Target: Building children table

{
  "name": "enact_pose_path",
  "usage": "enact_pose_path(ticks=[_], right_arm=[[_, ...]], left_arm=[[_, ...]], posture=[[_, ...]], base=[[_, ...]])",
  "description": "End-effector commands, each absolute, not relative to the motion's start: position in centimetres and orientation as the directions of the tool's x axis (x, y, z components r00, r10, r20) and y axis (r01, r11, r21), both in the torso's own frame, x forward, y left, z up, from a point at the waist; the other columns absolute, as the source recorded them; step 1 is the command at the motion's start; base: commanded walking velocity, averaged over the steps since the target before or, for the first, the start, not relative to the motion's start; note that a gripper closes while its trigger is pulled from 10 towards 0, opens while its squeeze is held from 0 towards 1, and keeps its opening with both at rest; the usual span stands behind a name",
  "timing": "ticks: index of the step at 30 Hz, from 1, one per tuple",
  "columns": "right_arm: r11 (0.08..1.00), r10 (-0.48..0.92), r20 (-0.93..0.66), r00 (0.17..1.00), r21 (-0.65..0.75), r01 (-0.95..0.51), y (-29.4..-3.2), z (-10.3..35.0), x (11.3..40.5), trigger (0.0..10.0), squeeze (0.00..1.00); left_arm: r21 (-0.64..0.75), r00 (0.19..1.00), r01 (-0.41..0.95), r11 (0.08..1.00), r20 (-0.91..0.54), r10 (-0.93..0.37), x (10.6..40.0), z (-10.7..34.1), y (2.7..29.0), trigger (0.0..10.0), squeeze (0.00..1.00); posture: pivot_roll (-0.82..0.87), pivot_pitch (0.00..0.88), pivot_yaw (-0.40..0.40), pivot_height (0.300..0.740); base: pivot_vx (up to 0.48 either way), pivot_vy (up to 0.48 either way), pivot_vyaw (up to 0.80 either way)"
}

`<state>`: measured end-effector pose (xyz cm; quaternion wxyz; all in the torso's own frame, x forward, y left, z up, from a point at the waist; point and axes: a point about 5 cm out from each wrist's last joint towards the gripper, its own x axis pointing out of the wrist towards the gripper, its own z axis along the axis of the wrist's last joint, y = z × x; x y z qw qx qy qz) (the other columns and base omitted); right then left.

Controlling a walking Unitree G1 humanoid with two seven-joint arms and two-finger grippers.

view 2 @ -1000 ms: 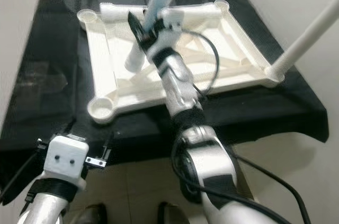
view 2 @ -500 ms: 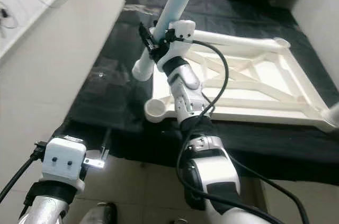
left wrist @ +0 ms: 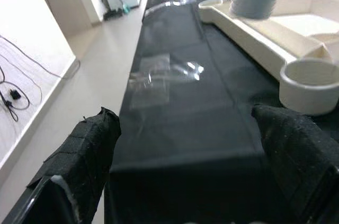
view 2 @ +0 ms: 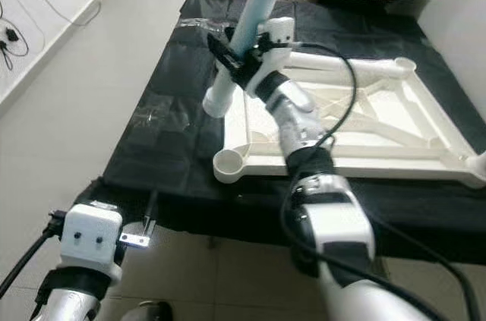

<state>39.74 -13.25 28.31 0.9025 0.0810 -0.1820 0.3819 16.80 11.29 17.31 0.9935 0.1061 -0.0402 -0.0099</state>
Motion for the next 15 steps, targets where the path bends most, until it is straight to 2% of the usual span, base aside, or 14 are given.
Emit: enact_pose_path(ticks=[1,2,3,5,6,7,9,12,14,15], right_arm=[[0.644,0.696,0.395,0.600,0.026,-0.764,-13.3,28.5,39.6,10.0,0.00],[0.644,0.696,0.395,0.600,0.026,-0.764,-13.3,28.5,39.6,10.0,0.00],[0.578,0.756,0.368,0.542,0.015,-0.816,-13.7,28.5,39.3,10.0,0.00],[0.578,0.756,0.368,0.542,0.015,-0.816,-13.7,28.5,39.3,10.0,0.00],[0.502,0.813,0.342,0.472,0.002,-0.865,-14.1,28.5,38.9,10.0,0.00],[0.502,0.813,0.342,0.472,0.002,-0.865,-14.1,28.5,38.9,10.0,0.00],[0.344,0.894,0.311,0.324,-0.009,-0.939,-14.8,29.1,38.2,10.0,0.00],[0.308,0.906,0.309,0.289,-0.013,-0.951,-14.8,29.3,38.0,10.0,0.00],[0.233,0.925,0.306,0.224,0.008,-0.972,-14.3,29.2,38.0,10.0,0.00],[0.233,0.925,0.306,0.224,0.008,-0.972,-14.3,29.2,38.0,10.0,0.00]], left_arm=[[0.209,0.997,0.009,0.978,0.071,-0.024,16.5,17.3,11.1,10.0,0.00],[0.209,0.997,0.009,0.978,0.071,-0.024,16.5,17.3,11.1,10.0,0.00],[0.208,0.997,0.009,0.978,0.069,-0.024,16.4,17.5,11.2,10.0,0.00],[0.208,0.997,0.009,0.978,0.069,-0.024,16.4,17.5,11.2,10.0,0.00],[0.208,0.998,0.008,0.978,0.066,-0.022,16.3,17.5,11.3,10.0,0.00],[0.208,0.998,0.008,0.978,0.066,-0.022,16.3,17.5,11.3,10.0,0.00],[0.211,0.998,0.013,0.977,0.055,-0.026,15.8,17.7,11.6,10.0,0.00],[0.212,0.998,0.017,0.977,0.051,-0.028,15.6,17.8,11.6,10.0,0.00],[0.211,0.998,0.028,0.977,0.043,-0.038,15.4,17.8,11.5,10.0,0.00],[0.211,0.998,0.028,0.977,0.043,-0.038,15.4,17.8,11.5,10.0,0.00]], posture=[[0.14,0.172,-0.061,0.740],[0.14,0.172,-0.061,0.740],[0.15,0.196,-0.053,0.740],[0.15,0.196,-0.053,0.740],[0.15,0.200,-0.051,0.740],[0.15,0.200,-0.051,0.740],[0.16,0.240,-0.030,0.740],[0.16,0.240,-0.030,0.740],[0.17,0.257,-0.023,0.740],[0.17,0.257,-0.023,0.740]], base=[[0.000,0.000,0.00],[0.000,0.000,0.00],[0.000,0.000,0.00],[0.000,0.000,0.00],[0.000,0.000,0.00],[0.000,0.000,0.00],[0.000,0.000,0.00],[0.000,0.000,0.00],[0.000,0.000,0.00],[0.000,0.000,0.00]])
